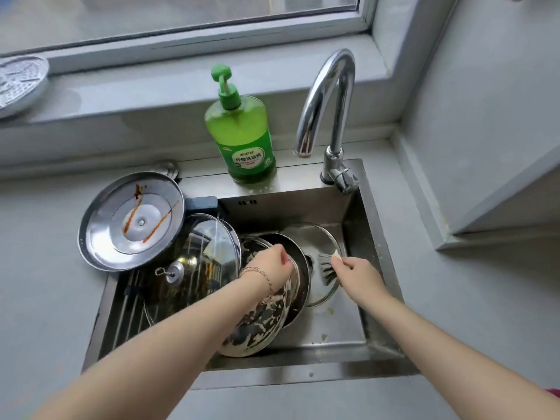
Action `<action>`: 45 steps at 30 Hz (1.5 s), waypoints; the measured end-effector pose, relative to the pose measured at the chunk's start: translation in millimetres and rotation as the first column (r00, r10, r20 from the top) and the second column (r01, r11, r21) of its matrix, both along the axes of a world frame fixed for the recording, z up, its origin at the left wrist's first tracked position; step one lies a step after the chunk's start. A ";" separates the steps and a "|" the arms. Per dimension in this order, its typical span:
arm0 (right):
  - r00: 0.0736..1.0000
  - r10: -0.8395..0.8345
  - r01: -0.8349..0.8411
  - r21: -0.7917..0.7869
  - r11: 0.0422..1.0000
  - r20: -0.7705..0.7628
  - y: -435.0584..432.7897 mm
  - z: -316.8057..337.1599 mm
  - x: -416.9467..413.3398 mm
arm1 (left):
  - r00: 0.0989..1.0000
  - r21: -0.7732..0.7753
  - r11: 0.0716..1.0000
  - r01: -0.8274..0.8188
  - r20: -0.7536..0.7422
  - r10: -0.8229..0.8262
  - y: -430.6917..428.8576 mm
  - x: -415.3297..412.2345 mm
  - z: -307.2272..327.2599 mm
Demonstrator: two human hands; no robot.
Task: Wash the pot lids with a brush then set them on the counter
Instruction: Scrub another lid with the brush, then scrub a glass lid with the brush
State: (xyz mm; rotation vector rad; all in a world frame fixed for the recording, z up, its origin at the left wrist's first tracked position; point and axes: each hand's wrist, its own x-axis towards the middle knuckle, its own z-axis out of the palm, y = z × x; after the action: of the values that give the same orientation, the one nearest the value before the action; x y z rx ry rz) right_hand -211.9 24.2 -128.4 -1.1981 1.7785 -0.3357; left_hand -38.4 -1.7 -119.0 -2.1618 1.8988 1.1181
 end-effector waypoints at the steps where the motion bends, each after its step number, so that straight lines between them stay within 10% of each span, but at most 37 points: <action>1: 1.000 -0.016 0.016 -0.005 1.000 0.014 -5.7 6.1 10.9 | 1.000 -0.050 0.999 -0.021 -0.018 0.020 -5.2 12.5 15.4; 17: 0.700 -0.492 0.452 0.211 0.866 0.517 -137.0 109.5 162.2 | 0.995 -0.659 0.752 0.000 -0.076 -0.066 -184.6 117.8 177.1; 24: 0.648 -0.543 0.496 0.244 0.833 0.534 -184.9 117.0 179.0 | 0.961 -0.394 0.882 0.261 0.023 -0.274 -247.0 93.2 168.8; 40: 0.615 -0.524 0.468 0.261 0.844 0.589 -174.7 117.4 179.2 | 0.950 -0.481 0.822 0.304 0.224 -0.220 -247.1 91.1 146.0; 45: 0.767 -0.438 0.423 0.144 0.894 0.468 -137.6 116.8 160.2 | 0.980 -0.631 0.769 -0.103 -0.195 -0.029 -189.1 117.5 144.9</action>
State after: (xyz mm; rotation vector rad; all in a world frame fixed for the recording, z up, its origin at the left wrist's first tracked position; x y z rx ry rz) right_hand -51.7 -113.4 -11.6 -0.5830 1.5715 -0.8077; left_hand 79.1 -190.8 25.9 -2.4743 2.6521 0.7668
